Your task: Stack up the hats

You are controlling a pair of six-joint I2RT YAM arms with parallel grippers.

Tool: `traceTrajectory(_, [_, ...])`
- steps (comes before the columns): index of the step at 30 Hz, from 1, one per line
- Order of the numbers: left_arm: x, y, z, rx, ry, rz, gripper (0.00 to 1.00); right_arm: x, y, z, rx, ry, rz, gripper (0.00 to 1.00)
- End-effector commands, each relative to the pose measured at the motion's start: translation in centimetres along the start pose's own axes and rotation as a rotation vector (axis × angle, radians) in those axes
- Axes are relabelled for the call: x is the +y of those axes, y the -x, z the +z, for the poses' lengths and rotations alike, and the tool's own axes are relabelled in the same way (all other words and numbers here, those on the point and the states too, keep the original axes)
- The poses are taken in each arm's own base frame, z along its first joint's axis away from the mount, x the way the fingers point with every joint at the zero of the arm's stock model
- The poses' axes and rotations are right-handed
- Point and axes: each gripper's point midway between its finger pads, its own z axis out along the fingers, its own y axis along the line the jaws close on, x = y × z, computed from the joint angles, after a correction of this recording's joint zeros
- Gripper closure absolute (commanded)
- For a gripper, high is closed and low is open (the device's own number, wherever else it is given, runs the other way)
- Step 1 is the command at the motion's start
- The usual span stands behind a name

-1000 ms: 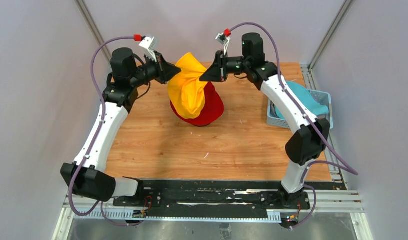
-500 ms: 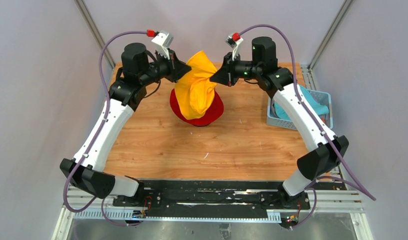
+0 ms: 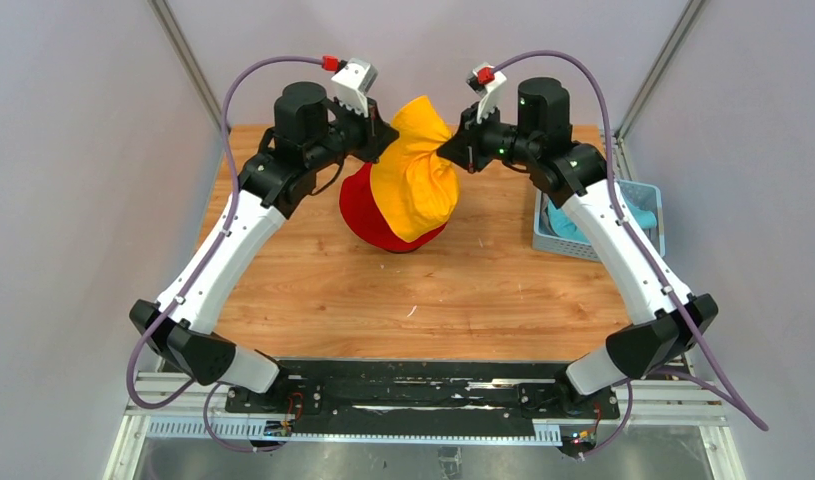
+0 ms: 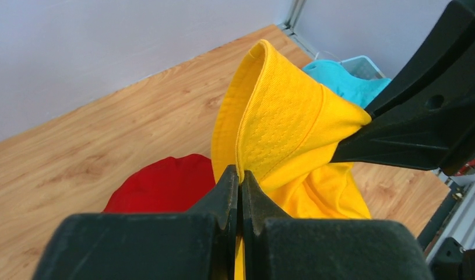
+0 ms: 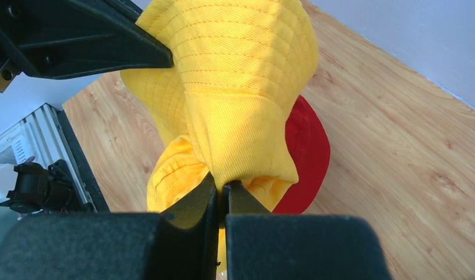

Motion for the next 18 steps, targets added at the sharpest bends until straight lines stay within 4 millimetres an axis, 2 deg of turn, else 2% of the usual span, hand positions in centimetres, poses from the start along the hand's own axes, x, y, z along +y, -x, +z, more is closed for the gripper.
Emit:
traceTrajectory(1, [3.2, -0.5, 0.2, 0.034, 0.156, 0.033, 1.00, -1.4, -0.8, 0.5, 0.026, -0.068, -0.019, 0.99])
traceTrajectory(7, [4.9, -3.1, 1.9, 0.085, 0.203, 0.045, 1.00, -3.2, -1.8, 2.6, 0.061, -0.099, -0.008, 0.99])
traceTrajectory(12, [6.4, -4.4, 3.1, 0.126, 0.253, 0.057, 1.00, -4.1, -2.4, 4.1, 0.081, -0.104, -0.004, 1.00])
traceTrajectory(15, [7.3, -4.8, 3.3, 0.127, 0.266, 0.045, 1.00, -4.3, -1.9, 4.5, 0.074, -0.103, -0.006, 0.99])
traceTrajectory(18, [7.1, -4.3, 3.6, 0.116, 0.240, 0.033, 1.00, -4.3, -0.6, 3.9, 0.045, -0.126, -0.020, 0.99])
